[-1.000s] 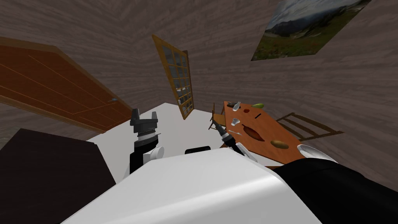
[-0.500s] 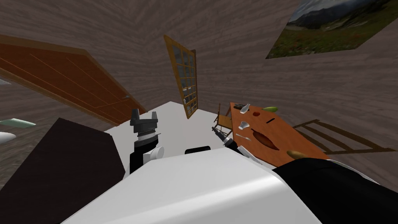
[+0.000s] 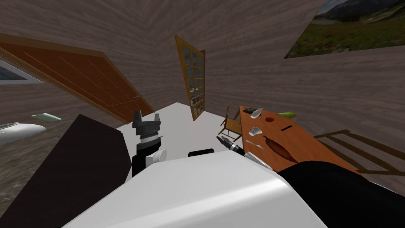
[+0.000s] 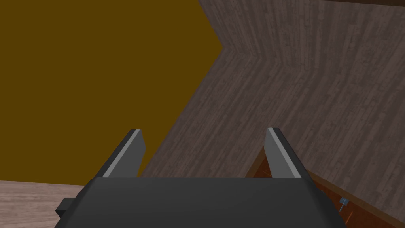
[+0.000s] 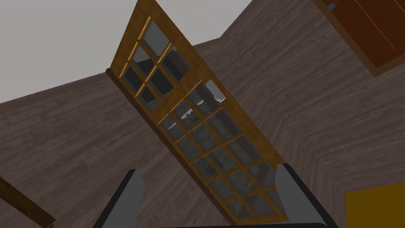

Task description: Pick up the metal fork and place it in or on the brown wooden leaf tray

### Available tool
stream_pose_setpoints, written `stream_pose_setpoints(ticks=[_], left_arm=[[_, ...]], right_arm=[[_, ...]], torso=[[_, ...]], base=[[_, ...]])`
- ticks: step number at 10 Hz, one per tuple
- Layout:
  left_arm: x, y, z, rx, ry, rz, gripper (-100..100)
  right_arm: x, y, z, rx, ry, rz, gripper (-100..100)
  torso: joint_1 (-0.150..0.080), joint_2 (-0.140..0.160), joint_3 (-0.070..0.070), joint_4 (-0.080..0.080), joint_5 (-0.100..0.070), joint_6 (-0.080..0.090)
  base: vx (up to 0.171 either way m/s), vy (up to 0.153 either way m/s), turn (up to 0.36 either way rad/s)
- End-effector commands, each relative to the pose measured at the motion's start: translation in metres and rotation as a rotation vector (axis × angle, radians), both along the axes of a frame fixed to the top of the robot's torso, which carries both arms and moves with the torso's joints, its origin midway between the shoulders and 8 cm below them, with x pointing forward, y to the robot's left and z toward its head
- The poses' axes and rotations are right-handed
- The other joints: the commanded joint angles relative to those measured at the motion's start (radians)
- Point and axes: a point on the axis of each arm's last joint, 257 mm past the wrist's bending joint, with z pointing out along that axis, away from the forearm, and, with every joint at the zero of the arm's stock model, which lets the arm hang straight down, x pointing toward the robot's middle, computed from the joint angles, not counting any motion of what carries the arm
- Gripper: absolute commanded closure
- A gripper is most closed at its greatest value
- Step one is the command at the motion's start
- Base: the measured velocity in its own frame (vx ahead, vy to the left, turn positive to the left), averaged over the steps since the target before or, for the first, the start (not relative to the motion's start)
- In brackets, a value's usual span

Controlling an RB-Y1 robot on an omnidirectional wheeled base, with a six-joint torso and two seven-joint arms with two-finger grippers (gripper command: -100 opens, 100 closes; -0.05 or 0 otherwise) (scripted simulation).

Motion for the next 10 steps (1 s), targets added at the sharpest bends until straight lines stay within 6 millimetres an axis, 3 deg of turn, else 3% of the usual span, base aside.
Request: stream_pose_setpoints(ticks=[1,3,6,7,10], left_arm=[[0.000,0.000,0.000,0.000,0.000,0.000,0],[0.000,0.000,0.000,0.000,0.000,0.000,0],[0.000,0.000,0.000,0.000,0.000,0.000,0],[0.000,0.000,0.000,0.000,0.000,0.000,0],[0.000,0.000,0.000,0.000,0.000,0.000,0]], right_arm=[[-0.014,-0.012,-0.026,-0.083,0.050,0.031,-100],[-0.041,-0.032,-0.063,-0.218,0.128,0.082,-100],[-0.081,-0.078,-0.110,-0.440,0.238,0.169,-100],[-0.082,-0.079,-0.109,-0.443,0.239,0.171,-100],[-0.115,-0.129,-0.140,-0.655,0.322,0.260,-100]], torso=[[0.000,0.000,0.000,0.000,0.000,0.000],[-0.001,0.000,0.000,0.000,0.000,0.000],[-0.006,0.001,0.000,0.000,-0.001,0.000],[-0.008,0.001,0.001,0.000,-0.002,0.000],[-0.008,0.002,0.001,0.001,-0.002,0.000]], base=[[0.020,0.016,0.120],[0.029,-0.005,0.147],[0.020,-0.066,0.107],[-0.005,-0.081,0.037],[-0.007,-0.097,0.062]])
